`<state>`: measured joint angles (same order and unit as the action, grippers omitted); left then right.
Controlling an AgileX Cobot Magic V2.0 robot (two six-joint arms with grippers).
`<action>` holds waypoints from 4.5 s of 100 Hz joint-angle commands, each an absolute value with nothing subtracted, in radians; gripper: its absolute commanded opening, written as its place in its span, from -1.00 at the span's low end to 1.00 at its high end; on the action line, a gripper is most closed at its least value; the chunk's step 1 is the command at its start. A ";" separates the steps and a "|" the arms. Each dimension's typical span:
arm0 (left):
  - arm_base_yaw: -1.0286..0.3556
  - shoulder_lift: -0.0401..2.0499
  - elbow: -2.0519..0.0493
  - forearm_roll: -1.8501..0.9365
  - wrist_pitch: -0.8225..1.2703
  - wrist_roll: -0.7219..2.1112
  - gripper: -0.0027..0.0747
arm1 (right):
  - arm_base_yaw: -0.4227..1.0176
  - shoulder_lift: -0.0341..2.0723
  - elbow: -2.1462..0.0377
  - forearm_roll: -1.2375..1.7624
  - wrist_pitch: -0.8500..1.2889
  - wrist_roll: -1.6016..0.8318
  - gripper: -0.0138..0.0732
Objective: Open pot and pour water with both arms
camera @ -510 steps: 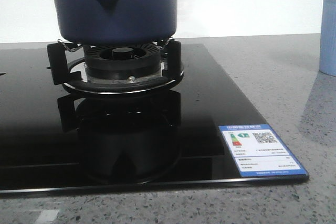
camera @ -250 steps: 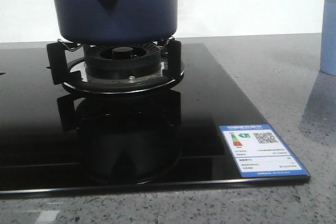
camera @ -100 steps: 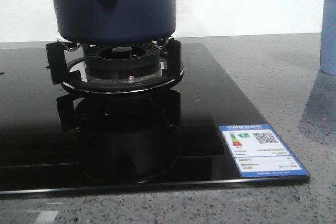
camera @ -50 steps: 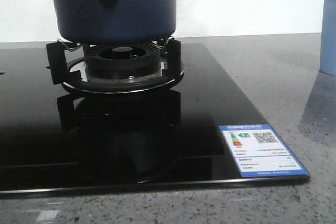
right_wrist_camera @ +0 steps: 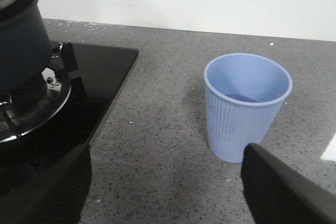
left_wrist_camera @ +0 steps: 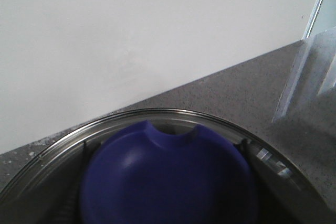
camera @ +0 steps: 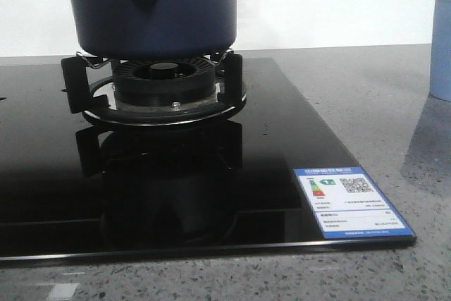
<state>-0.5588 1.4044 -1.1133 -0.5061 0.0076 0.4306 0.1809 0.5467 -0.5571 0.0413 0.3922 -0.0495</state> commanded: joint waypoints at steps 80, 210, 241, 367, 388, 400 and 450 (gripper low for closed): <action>-0.392 1.091 -1.150 -0.505 -0.032 0.431 0.00 | 0.065 1.078 -0.487 0.044 -0.205 -0.060 0.55; -0.392 1.091 -1.150 -0.505 -0.046 0.431 0.00 | -0.032 1.326 -0.487 -0.024 -0.636 -0.031 0.56; -0.392 1.091 -1.150 -0.505 -0.046 0.431 0.00 | -0.032 1.461 -0.487 -0.030 -0.845 -0.031 0.56; -0.389 1.091 -1.150 -0.480 -0.046 0.431 0.00 | 0.180 1.220 -0.868 -0.251 -0.153 -0.031 0.10; -0.388 1.091 -1.150 -0.476 -0.049 0.431 0.00 | 0.349 1.269 -1.059 -0.387 0.007 -0.033 0.10; -0.388 1.091 -1.150 -0.463 -0.053 0.431 0.00 | 0.422 1.324 -1.165 -0.495 0.120 -0.033 0.10; -0.388 1.091 -1.150 -0.456 -0.059 0.431 0.00 | 0.645 1.519 -1.423 -1.100 0.448 -0.033 0.10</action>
